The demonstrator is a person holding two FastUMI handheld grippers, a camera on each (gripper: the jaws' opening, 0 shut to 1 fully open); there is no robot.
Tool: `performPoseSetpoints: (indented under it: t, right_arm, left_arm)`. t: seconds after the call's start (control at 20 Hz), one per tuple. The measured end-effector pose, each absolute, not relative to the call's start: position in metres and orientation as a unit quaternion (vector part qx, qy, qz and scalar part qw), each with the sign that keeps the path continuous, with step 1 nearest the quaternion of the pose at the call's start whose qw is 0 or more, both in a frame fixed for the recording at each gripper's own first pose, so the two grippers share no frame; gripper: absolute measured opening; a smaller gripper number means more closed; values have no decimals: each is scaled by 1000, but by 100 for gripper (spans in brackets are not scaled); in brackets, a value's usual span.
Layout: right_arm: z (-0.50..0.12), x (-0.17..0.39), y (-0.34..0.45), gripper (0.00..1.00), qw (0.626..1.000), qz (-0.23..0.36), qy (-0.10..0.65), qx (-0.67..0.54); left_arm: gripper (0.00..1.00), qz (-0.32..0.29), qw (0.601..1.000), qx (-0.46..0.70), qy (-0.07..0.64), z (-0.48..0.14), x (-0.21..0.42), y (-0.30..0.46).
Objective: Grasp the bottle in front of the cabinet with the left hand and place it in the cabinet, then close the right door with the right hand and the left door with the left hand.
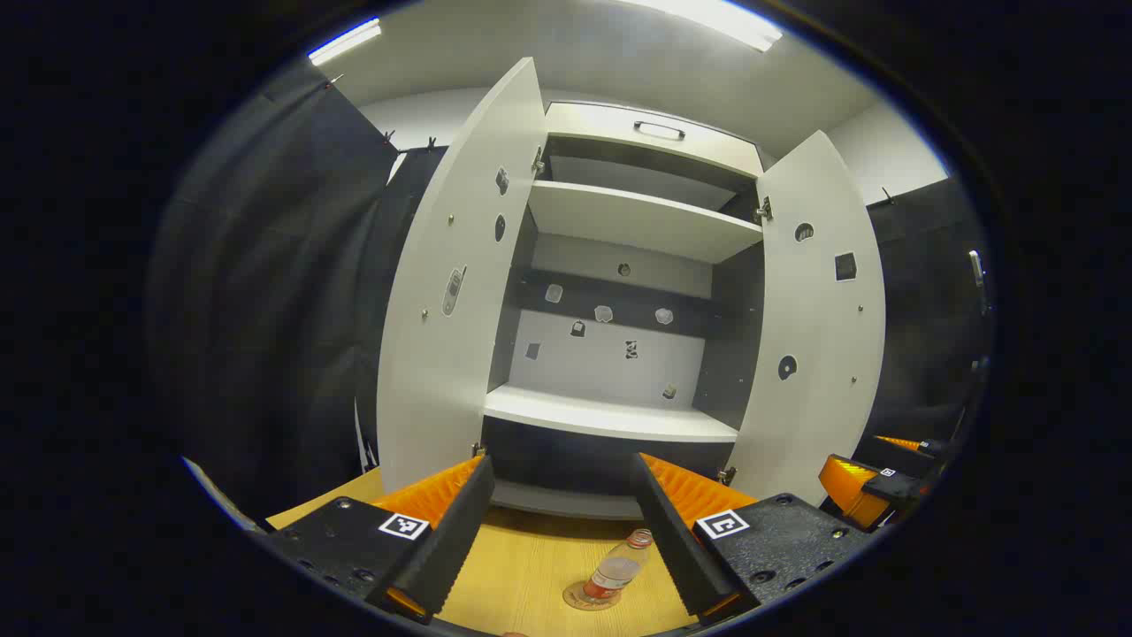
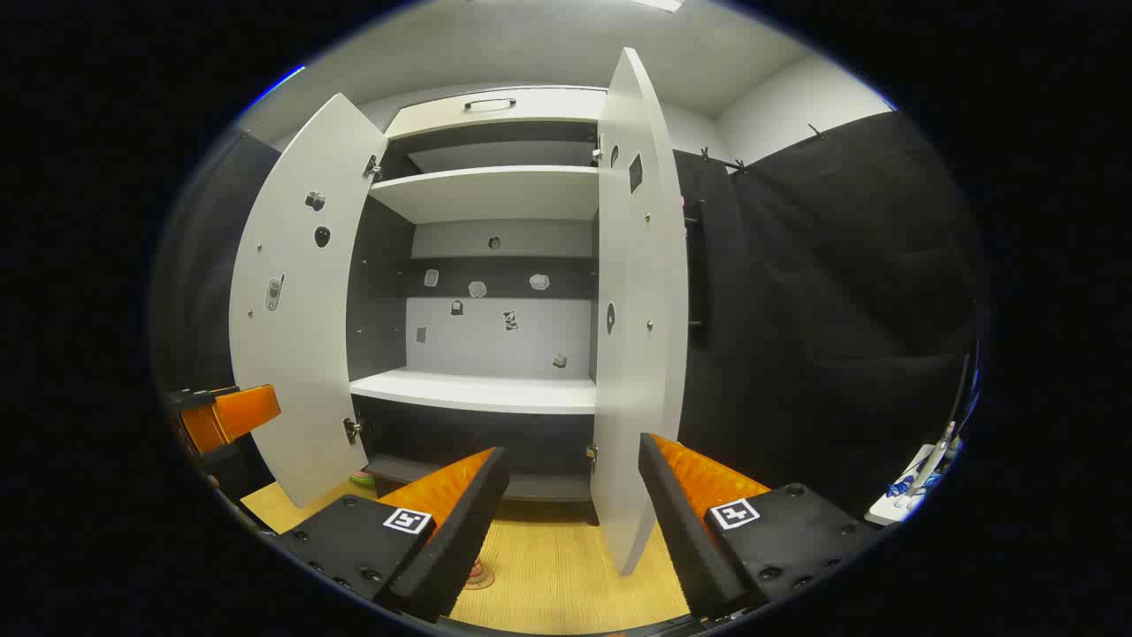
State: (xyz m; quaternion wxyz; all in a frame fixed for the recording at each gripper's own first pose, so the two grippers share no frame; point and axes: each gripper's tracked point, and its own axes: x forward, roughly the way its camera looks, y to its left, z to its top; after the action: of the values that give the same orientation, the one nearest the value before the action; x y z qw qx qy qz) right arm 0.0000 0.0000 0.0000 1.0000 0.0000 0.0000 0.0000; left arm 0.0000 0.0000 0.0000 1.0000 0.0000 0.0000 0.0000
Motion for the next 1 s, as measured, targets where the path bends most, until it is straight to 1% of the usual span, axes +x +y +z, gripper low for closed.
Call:
performPoseSetpoints:
  t: [0.05, 0.1, 0.15, 0.2, 0.4, 0.45, 0.5, 0.55, 0.6, 0.65, 0.7, 0.75, 0.8, 1.0]
  right_arm:
    - [1, 3, 2, 94, 1000, -1, -2, -2]
    - [2, 5, 3, 94, 1000, -2, -4, -6]
    - [3, 5, 6, 98, 1000, -1, -6, -8]
    - [5, 7, 10, 94, 1000, 2, -8, -8]
    - [6, 8, 18, 94, 1000, 4, -15, -14]
    - [4, 7, 18, 94, 1000, 4, -13, -16]
    - [4, 6, 19, 98, 1000, 6, -11, -15]
    - [3, 4, 19, 98, 1000, 8, -9, -13]
    - [3, 3, 18, 94, 1000, 8, -8, -11]
    - [4, 1, 16, 94, 1000, 7, -9, -11]
    - [5, -1, 14, 98, 1000, 7, -11, -14]
    - [6, -2, 13, 94, 1000, 7, -13, -17]
    - [7, -3, 11, 98, 1000, 7, -14, -21]
    - [6, -9, 4, 98, 1000, -1, -15, -19]
  left_arm:
    - [95, 4, 1000, 3, -1, 1, 1, 3]
    - [95, 7, 1000, 5, -2, 2, 3, 5]
    - [95, 8, 1000, 6, -1, 3, 4, 6]
    - [95, 8, 1000, 6, 0, 3, 5, 6]
    - [95, 10, 1000, 7, 1, 7, 6, 10]
    - [95, 11, 1000, 8, 1, 8, 6, 10]
    - [95, 10, 1000, 7, 2, 7, 5, 10]
    - [95, 9, 1000, 5, 2, 7, 4, 9]
    - [95, 9, 1000, 2, 2, 6, 4, 8]
    - [95, 8, 1000, -2, 2, 5, 3, 7]
    - [95, 7, 1000, -5, -1, 5, 1, 4]
    - [95, 7, 1000, -7, -3, 5, 1, 3]
    - [95, 7, 1000, -7, 1, 1, 2, 1]
    - [95, -15, 1000, -3, 27, -21, 2, -16]
